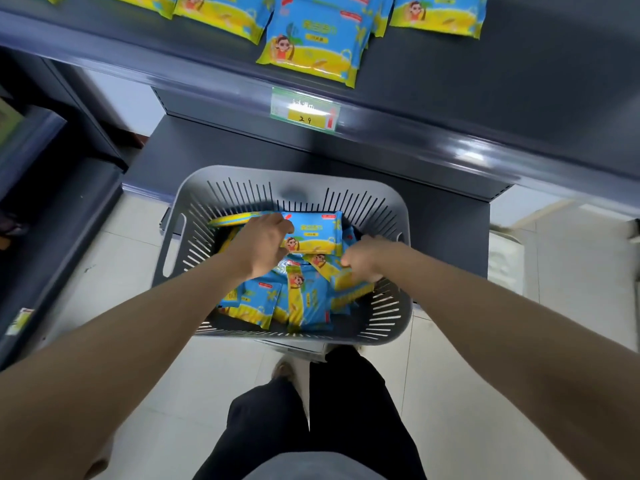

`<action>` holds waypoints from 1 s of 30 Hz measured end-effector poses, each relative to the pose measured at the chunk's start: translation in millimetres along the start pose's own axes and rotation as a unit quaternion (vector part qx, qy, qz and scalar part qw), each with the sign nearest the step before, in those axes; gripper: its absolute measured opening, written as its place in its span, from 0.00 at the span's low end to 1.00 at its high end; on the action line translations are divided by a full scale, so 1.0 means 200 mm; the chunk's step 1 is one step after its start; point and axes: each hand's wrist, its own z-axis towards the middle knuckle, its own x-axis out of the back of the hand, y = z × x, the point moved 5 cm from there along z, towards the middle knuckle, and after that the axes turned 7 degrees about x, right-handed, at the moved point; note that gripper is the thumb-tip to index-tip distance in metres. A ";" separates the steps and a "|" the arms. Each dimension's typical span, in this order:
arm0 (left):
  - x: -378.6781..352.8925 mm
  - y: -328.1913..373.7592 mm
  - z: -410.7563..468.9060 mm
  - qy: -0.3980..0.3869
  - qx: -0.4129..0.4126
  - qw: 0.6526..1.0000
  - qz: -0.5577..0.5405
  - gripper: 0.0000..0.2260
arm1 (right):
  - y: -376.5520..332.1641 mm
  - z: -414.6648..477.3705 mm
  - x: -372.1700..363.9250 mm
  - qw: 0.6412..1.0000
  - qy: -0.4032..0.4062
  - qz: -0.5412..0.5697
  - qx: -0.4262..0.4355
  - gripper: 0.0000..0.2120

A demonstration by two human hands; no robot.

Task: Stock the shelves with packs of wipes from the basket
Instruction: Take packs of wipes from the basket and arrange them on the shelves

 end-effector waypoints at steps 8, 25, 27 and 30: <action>0.01 -0.06 0.12 -0.002 0.018 1.000 -0.012 0.18 | 0.08 0.02 0.18 0.982 0.179 0.033 -0.054 0.13; -0.21 -0.04 0.35 -0.051 -0.001 0.992 0.117 0.22 | 0.23 0.09 0.11 0.964 0.162 0.194 -0.088 0.03; -0.22 -0.03 0.37 -0.053 0.001 0.989 0.139 0.25 | 0.25 0.07 0.12 0.958 0.167 0.211 -0.100 0.03; -0.25 -0.01 0.38 -0.045 0.003 0.984 0.175 0.26 | 0.24 0.04 0.14 0.955 0.182 0.209 -0.102 0.02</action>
